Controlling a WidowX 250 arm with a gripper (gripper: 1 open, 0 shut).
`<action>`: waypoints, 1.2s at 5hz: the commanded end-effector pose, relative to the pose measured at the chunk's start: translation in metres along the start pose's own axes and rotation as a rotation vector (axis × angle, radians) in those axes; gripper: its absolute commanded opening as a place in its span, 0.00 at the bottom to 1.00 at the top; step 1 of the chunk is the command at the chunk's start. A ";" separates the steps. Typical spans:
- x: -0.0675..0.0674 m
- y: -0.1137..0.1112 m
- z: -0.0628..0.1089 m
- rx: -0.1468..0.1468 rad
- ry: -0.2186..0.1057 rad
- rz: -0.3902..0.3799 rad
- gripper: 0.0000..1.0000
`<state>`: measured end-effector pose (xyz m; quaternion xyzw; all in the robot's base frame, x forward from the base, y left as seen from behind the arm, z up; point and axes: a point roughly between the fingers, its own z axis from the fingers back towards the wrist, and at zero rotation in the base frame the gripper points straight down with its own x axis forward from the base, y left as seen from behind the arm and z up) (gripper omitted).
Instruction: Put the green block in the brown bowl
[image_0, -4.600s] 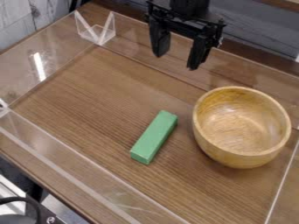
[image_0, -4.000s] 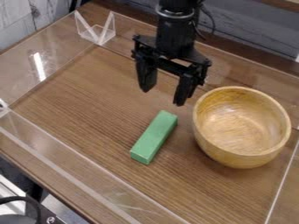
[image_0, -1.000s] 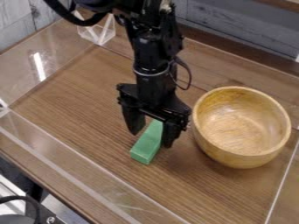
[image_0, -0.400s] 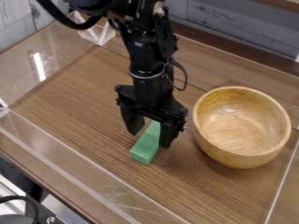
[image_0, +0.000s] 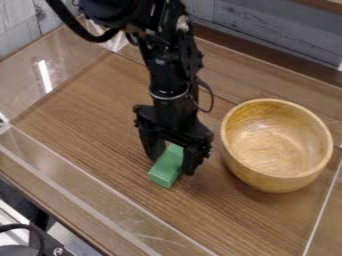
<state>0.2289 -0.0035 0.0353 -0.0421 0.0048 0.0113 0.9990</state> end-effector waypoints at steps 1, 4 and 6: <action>0.006 0.004 0.003 -0.002 -0.030 0.014 1.00; 0.006 0.006 0.003 -0.005 -0.016 0.000 0.00; 0.006 0.007 0.009 -0.005 -0.005 -0.013 0.00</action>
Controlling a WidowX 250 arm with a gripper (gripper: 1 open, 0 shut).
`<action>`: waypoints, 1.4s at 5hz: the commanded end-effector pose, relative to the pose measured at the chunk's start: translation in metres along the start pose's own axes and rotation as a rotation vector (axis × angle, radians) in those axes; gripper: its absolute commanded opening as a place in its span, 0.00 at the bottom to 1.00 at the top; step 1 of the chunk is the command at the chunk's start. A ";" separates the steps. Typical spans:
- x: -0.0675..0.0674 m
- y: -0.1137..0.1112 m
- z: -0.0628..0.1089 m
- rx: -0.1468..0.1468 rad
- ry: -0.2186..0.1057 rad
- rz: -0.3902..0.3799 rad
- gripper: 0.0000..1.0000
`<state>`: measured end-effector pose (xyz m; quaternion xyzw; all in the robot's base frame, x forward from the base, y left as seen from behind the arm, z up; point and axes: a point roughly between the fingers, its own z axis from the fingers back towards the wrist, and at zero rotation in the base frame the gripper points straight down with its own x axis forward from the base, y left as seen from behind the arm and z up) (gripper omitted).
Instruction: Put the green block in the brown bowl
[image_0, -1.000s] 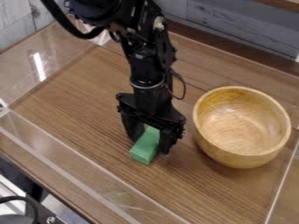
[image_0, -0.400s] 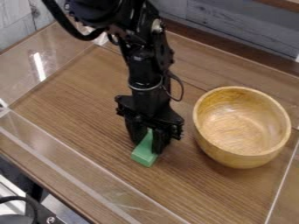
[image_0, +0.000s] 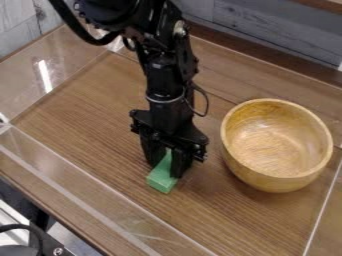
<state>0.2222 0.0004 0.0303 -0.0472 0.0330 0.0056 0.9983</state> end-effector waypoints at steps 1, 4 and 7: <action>0.011 0.002 0.018 0.005 -0.057 -0.011 0.00; 0.014 0.001 0.022 -0.001 -0.058 -0.022 0.00; 0.018 -0.003 0.025 -0.008 -0.067 -0.029 1.00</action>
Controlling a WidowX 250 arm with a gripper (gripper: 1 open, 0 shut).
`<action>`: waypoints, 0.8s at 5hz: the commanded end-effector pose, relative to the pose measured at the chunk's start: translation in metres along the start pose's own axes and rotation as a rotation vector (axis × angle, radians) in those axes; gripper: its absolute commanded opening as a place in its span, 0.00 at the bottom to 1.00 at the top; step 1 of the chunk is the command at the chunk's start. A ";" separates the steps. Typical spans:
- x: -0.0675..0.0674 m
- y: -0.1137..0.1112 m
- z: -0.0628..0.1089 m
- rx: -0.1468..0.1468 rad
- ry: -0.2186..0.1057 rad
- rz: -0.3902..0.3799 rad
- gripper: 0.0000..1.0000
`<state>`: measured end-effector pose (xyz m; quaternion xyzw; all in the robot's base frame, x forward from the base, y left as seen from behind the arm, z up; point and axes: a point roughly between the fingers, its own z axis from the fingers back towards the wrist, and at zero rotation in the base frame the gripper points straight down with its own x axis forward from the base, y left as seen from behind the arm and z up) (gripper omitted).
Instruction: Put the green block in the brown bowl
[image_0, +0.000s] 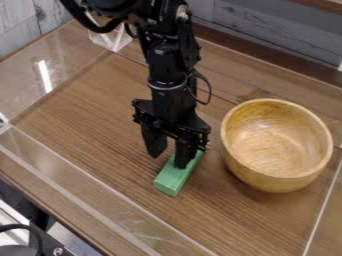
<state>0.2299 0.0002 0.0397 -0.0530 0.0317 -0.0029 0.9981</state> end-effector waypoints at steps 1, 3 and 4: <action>0.011 -0.003 0.011 0.001 -0.066 -0.019 1.00; 0.013 -0.003 0.001 -0.004 -0.068 -0.023 1.00; 0.013 -0.003 -0.004 -0.008 -0.067 -0.025 1.00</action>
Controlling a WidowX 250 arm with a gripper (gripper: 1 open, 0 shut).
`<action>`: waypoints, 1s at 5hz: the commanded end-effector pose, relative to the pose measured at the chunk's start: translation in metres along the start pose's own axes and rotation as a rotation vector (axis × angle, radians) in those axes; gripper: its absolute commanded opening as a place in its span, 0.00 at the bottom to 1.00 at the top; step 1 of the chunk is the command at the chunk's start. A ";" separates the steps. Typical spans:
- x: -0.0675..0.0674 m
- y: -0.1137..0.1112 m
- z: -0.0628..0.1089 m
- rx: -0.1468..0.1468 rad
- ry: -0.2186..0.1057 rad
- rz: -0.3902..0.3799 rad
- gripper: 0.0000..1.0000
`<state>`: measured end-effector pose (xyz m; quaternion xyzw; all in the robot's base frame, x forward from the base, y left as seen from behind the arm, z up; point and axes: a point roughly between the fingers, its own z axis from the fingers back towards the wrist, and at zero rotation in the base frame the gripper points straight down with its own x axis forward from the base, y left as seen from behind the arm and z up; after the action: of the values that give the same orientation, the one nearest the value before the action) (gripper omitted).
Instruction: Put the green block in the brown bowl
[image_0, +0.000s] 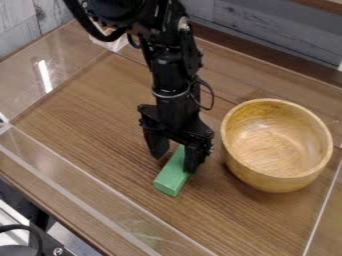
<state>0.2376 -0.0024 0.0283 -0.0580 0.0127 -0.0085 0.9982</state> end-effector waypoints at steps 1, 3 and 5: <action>0.005 -0.001 0.005 -0.002 -0.026 -0.015 0.00; 0.004 -0.002 0.010 0.000 -0.015 -0.020 0.00; 0.004 -0.003 0.019 0.006 -0.004 -0.028 0.00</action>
<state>0.2293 -0.0021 0.0311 -0.0584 0.0451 -0.0151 0.9972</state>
